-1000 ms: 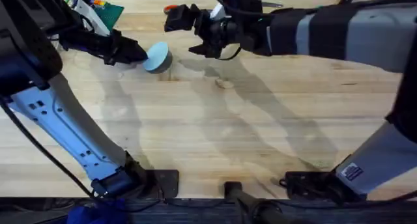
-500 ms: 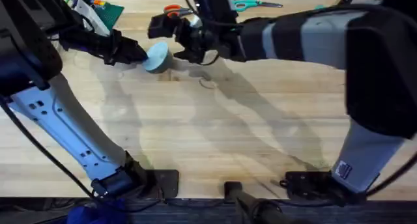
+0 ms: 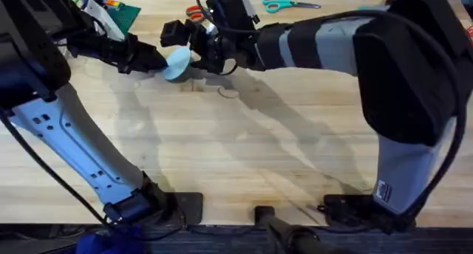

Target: Pick up the plates from the table one by one and place each into a slot on the dish rack.

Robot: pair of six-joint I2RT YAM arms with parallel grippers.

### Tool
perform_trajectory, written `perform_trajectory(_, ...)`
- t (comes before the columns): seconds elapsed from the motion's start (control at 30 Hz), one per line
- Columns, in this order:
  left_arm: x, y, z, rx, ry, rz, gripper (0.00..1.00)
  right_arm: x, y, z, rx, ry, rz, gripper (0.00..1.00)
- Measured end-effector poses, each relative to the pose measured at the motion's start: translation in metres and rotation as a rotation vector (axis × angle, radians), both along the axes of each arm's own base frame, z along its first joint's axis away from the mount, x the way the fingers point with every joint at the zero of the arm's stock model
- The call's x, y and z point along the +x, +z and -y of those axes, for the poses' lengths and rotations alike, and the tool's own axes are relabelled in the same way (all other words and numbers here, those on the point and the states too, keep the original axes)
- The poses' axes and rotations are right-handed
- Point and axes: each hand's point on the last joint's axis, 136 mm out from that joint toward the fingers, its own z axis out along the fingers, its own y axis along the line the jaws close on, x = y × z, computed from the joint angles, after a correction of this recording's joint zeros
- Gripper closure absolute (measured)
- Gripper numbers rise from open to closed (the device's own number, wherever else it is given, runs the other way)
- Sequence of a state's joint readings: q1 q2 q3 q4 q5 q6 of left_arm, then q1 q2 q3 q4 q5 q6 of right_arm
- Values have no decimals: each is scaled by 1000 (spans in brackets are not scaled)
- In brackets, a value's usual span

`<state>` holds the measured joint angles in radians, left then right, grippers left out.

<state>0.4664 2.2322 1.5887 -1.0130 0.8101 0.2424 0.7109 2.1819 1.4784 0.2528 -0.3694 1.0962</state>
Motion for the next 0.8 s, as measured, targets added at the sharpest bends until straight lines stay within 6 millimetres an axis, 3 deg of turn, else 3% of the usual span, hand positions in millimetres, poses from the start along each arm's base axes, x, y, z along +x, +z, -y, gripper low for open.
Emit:
perform_trajectory(0.23, 0, 0, 0, 0, 0, 0, 960, 2, -20, -2, -16, -2, -21, 8)
perform_trajectory(0.8, 0, 0, 0, 0, 0, 0, 960, 4, -19, -8, -14, -37, -4, 8)
